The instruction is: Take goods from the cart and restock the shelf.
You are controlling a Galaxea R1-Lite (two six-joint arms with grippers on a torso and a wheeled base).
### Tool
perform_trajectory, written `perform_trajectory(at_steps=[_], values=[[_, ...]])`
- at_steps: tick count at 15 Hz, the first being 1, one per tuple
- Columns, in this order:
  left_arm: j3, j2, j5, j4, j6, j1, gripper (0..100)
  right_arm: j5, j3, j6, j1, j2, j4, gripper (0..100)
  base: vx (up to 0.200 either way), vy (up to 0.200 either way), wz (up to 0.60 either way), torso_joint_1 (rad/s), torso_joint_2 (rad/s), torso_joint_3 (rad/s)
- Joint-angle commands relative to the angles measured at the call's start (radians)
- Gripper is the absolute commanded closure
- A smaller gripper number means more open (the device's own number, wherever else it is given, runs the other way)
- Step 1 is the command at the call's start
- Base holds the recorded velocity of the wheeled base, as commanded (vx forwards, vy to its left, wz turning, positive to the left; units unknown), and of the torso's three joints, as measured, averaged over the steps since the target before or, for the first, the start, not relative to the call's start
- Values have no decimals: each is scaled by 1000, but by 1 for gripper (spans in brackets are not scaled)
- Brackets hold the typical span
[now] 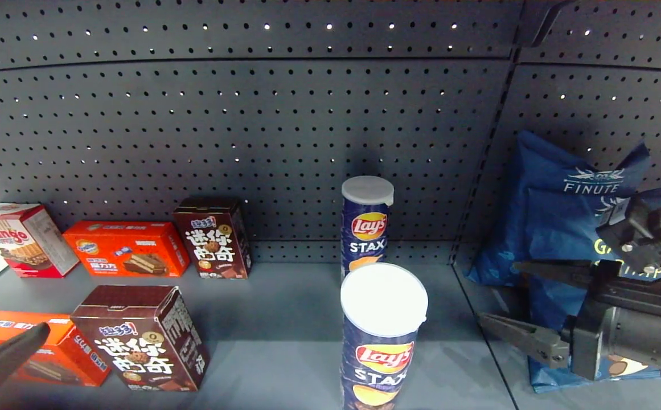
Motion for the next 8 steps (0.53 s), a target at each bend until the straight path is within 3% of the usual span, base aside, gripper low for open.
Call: perform_trajectory(at_steps=[1, 4, 8], values=[[49, -68, 16, 1, -2, 0, 0, 1, 10, 0, 18, 52, 0, 0, 0, 0, 0, 0, 0, 0], [129, -156, 48, 3, -5, 2, 0, -2, 28, 1, 86, 102, 0, 0, 0, 0, 0, 0, 0, 0], [176, -237, 76, 49, -8, 2, 0, -4, 28, 3, 84, 116, -14, 0, 0, 0, 0, 0, 0, 0]])
